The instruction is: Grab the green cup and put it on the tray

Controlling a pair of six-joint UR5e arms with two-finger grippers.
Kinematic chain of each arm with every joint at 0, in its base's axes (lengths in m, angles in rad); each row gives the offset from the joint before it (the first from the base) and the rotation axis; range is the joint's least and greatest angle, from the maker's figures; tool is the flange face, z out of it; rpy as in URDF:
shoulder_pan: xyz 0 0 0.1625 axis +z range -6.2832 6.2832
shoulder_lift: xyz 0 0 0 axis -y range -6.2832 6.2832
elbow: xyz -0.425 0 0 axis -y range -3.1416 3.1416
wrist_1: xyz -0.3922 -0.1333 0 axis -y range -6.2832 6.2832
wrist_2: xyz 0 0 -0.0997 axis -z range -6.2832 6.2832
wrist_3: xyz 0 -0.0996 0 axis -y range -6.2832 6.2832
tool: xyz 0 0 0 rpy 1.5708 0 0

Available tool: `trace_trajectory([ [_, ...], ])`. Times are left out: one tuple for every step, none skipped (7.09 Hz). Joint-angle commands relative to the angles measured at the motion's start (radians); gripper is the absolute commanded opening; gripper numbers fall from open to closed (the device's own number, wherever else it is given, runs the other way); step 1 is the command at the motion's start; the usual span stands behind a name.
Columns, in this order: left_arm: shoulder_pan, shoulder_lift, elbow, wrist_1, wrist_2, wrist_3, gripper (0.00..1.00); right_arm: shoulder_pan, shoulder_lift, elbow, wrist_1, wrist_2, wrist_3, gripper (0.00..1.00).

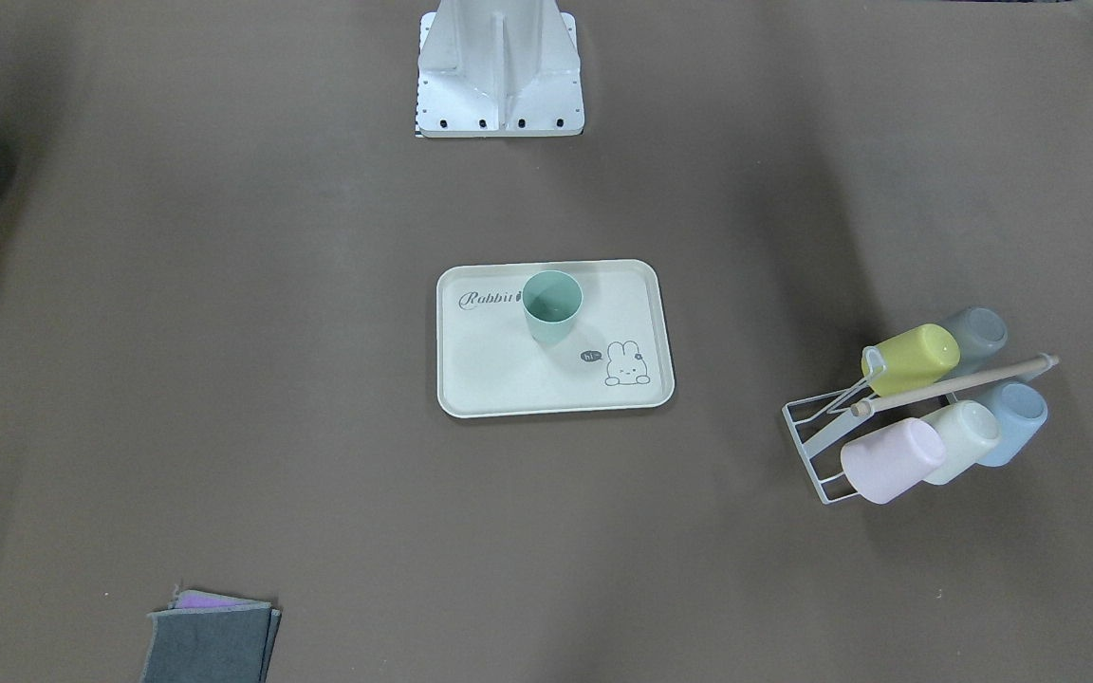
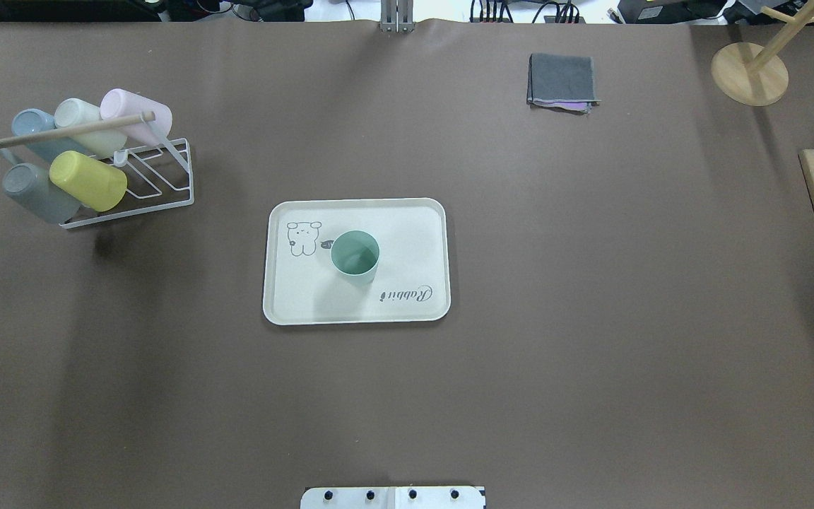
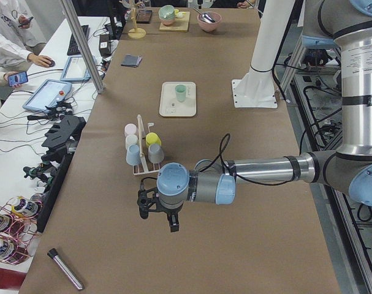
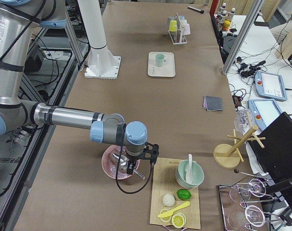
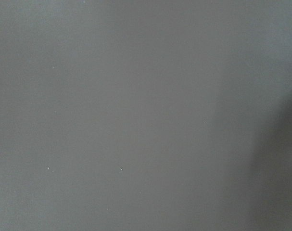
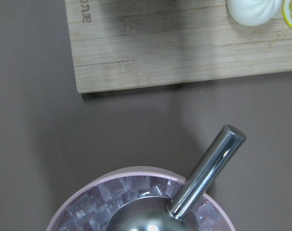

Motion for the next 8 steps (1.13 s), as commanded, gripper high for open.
trace_trajectory([
  [0.001,-0.001,-0.001,0.000,0.000,0.000,0.98,0.000,0.002,0.000,0.002,0.001,0.000,1.00],
  [0.001,-0.001,0.001,0.000,0.000,0.000,0.98,-0.002,0.003,-0.003,0.002,0.001,-0.001,1.00],
  [0.000,0.000,0.001,0.000,0.000,0.000,0.98,-0.002,0.003,-0.006,0.002,0.000,-0.005,1.00],
  [0.000,0.000,0.002,0.000,0.000,0.000,0.98,-0.002,0.005,-0.006,0.002,0.001,-0.006,1.00],
  [0.000,0.002,0.002,0.000,0.000,-0.002,0.98,-0.002,0.005,-0.005,0.002,0.001,-0.009,1.00],
  [0.000,0.002,0.005,0.000,0.000,0.000,0.98,-0.002,0.005,0.000,0.002,0.003,-0.009,1.00],
  [0.000,0.002,0.004,0.000,-0.002,0.000,0.98,-0.002,0.005,-0.003,0.002,-0.002,-0.008,1.00],
  [0.001,0.000,-0.001,0.000,-0.002,-0.002,0.98,-0.002,0.005,-0.005,0.002,-0.011,-0.002,1.00],
])
